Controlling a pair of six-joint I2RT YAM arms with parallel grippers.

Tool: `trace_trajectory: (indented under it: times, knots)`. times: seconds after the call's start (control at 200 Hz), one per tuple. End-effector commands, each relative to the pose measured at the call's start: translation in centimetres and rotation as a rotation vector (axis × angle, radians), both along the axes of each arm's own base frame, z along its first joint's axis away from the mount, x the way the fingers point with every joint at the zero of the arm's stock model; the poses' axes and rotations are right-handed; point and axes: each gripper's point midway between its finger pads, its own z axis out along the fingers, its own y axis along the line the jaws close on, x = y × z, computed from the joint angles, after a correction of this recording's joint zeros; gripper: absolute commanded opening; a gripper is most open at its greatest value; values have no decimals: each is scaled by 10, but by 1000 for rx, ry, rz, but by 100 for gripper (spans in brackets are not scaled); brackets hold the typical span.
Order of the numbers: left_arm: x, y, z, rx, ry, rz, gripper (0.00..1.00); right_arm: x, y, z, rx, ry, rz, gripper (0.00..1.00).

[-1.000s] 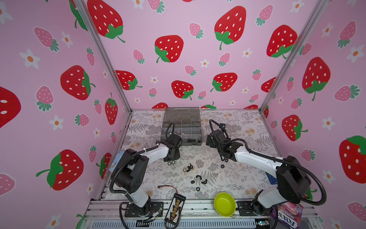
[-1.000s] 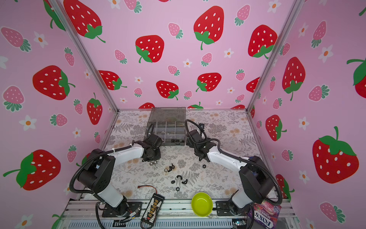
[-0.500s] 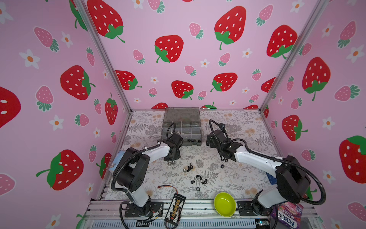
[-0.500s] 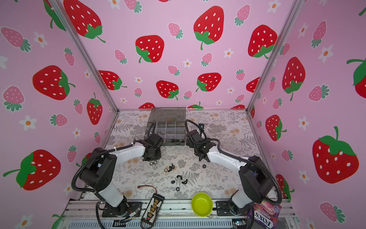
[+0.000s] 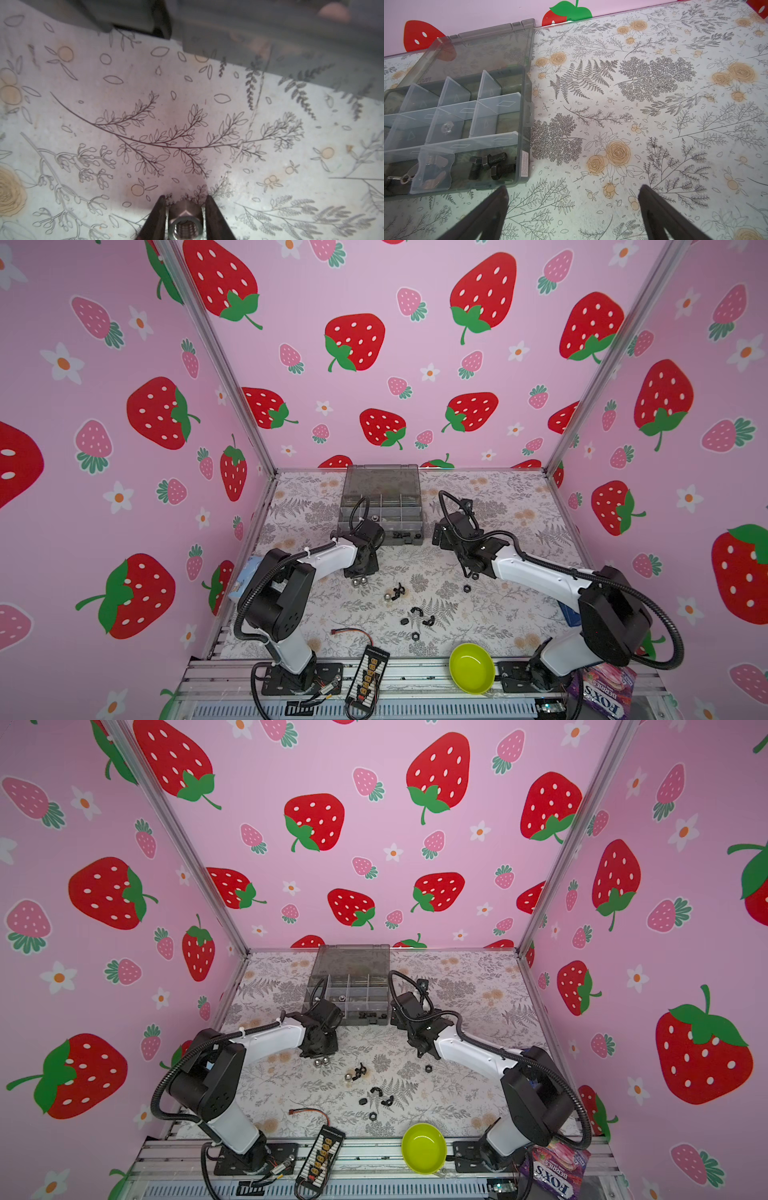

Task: Sort the screws and nuts into containers
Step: 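Lift the nut with the left gripper and carry it over the box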

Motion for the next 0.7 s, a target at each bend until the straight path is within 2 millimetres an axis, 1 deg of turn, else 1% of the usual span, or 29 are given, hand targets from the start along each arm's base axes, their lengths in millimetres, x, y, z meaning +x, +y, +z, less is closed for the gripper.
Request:
trace_trajectory:
  times: [0.0, 0.1, 0.17, 0.36, 0.51, 0.695]
  knots:
    - [-39, 16, -25, 63, 165, 21, 34, 1, -7, 3, 6, -10, -32, 100]
    - [-39, 17, -28, 69, 169, 21, 34, 1, -8, 5, 7, -17, -36, 100]
    - [-38, 16, -29, 68, 171, 19, 28, 1, -8, 5, 7, -19, -38, 100]
    - [-36, 16, -28, 71, 164, 21, 25, 0, -12, 5, 3, -21, -46, 100]
    - [-33, 16, -22, 69, 141, 25, 24, -1, -15, 7, 7, -27, -56, 100]
    - [-21, 16, -7, 66, 70, 36, 24, -1, -17, 10, 11, -39, -62, 100]
